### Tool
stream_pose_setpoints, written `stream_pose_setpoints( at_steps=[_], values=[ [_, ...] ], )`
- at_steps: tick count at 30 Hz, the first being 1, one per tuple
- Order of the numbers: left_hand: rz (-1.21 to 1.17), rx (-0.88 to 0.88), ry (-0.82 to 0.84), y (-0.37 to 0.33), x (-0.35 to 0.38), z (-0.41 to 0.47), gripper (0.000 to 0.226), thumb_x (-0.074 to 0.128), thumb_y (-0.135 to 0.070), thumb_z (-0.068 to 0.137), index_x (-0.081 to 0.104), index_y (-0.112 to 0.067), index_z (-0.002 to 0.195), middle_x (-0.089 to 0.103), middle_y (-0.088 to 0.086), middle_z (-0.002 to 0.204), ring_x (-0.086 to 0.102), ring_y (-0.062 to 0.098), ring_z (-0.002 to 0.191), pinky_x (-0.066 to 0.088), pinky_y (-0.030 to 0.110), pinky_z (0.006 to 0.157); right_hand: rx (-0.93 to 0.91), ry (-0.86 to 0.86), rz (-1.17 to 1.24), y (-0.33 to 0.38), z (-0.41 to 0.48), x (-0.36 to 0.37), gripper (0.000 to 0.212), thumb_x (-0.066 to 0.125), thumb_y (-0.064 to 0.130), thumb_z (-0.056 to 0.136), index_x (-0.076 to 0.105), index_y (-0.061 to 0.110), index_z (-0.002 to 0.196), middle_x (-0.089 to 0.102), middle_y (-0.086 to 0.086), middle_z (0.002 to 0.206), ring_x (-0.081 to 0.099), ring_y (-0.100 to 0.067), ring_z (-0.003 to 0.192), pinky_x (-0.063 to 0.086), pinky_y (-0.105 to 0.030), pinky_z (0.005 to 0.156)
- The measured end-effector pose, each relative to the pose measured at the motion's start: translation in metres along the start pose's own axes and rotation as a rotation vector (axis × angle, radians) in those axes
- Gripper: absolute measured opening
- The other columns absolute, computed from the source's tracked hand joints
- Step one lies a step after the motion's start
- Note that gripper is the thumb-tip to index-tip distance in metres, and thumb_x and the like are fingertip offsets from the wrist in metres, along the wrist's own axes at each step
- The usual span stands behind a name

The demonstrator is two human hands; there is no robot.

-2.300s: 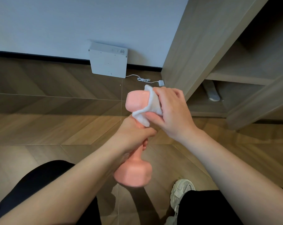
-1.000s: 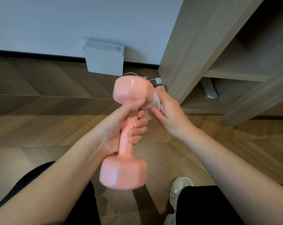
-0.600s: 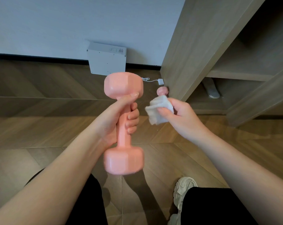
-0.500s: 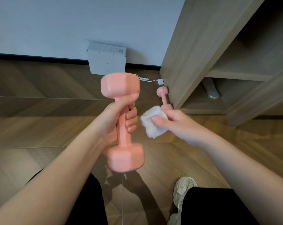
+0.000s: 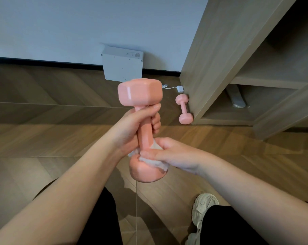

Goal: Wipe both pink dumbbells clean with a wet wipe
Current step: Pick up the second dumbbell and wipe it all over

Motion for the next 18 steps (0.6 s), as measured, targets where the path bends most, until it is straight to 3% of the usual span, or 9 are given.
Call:
stream_pose_setpoints(
  at_steps=[4,8,11,13,15,17,18],
  values=[
    [0.178,0.005,-0.032,-0.001,-0.009,0.001,0.013,0.067,-0.021,0.08,0.063,-0.011,0.073,0.055,0.007,0.07,0.054,0.021,0.072,0.049,0.03,0.072,-0.021,-0.138,-0.041,-0.004,0.002,-0.002,0.03,0.061,0.029,0.096,0.066,0.006,0.114,0.069,0.006,0.095,0.063,-0.005,0.087,0.046,-0.021,0.08],
    [0.524,-0.013,-0.084,-0.001,-0.019,0.002,0.04,0.068,-0.036,0.076,0.066,-0.003,0.1,0.069,0.01,0.093,0.064,0.015,0.09,0.05,0.035,0.087,-0.048,-0.214,-0.025,-0.003,0.0,-0.009,0.026,0.06,0.031,0.096,0.07,0.01,0.107,0.071,-0.007,0.112,0.065,-0.021,0.104,0.046,-0.04,0.099],
    [0.559,-0.089,-0.063,0.008,-0.017,0.0,0.049,0.064,-0.05,0.077,0.064,-0.013,0.108,0.071,0.007,0.097,0.066,0.015,0.09,0.052,0.034,0.084,-0.116,-0.294,0.041,0.005,-0.005,-0.021,0.016,0.059,0.024,0.097,0.072,0.016,0.102,0.075,0.0,0.107,0.067,-0.011,0.103,0.047,-0.028,0.094],
    [0.551,-0.124,-0.067,0.011,-0.02,0.0,0.061,0.057,-0.057,0.081,0.061,-0.004,0.111,0.064,0.015,0.09,0.06,0.02,0.084,0.049,0.039,0.081,-0.159,-0.348,0.096,0.012,-0.008,-0.031,0.015,0.058,0.023,0.097,0.073,0.021,0.102,0.075,0.007,0.104,0.067,-0.006,0.103,0.05,-0.019,0.089],
    [0.481,-0.195,-0.077,0.018,-0.024,-0.002,0.074,0.05,-0.062,0.087,0.056,0.004,0.122,0.054,0.021,0.092,0.05,0.029,0.081,0.046,0.04,0.081,-0.168,-0.415,0.118,0.02,-0.013,-0.042,0.016,0.057,0.028,0.098,0.072,0.026,0.1,0.073,0.019,0.104,0.066,0.001,0.101,0.052,-0.02,0.087],
    [0.383,-0.285,-0.118,0.027,-0.028,-0.006,0.078,0.048,-0.066,0.084,0.058,-0.001,0.125,0.059,0.026,0.096,0.059,0.034,0.087,0.051,0.041,0.088,-0.182,-0.49,0.144,0.029,-0.018,-0.053,0.018,0.055,0.029,0.098,0.071,0.032,0.091,0.066,0.04,0.088,0.062,0.017,0.086,0.052,-0.011,0.074],
    [0.328,-0.324,-0.124,0.033,-0.029,-0.008,0.08,0.048,-0.067,0.08,0.059,-0.002,0.125,0.066,0.022,0.101,0.064,0.03,0.093,0.051,0.044,0.093,-0.18,-0.521,0.154,0.03,-0.019,-0.059,0.022,0.056,0.031,0.098,0.072,0.037,0.085,0.064,0.042,0.081,0.062,0.019,0.08,0.051,-0.009,0.069]
  ],
)
Point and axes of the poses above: each hand's wrist, its own z-axis towards the middle knuckle, its own x-axis out of the palm, y = z × x, the point moved 8 cm from there along z, towards the middle knuckle
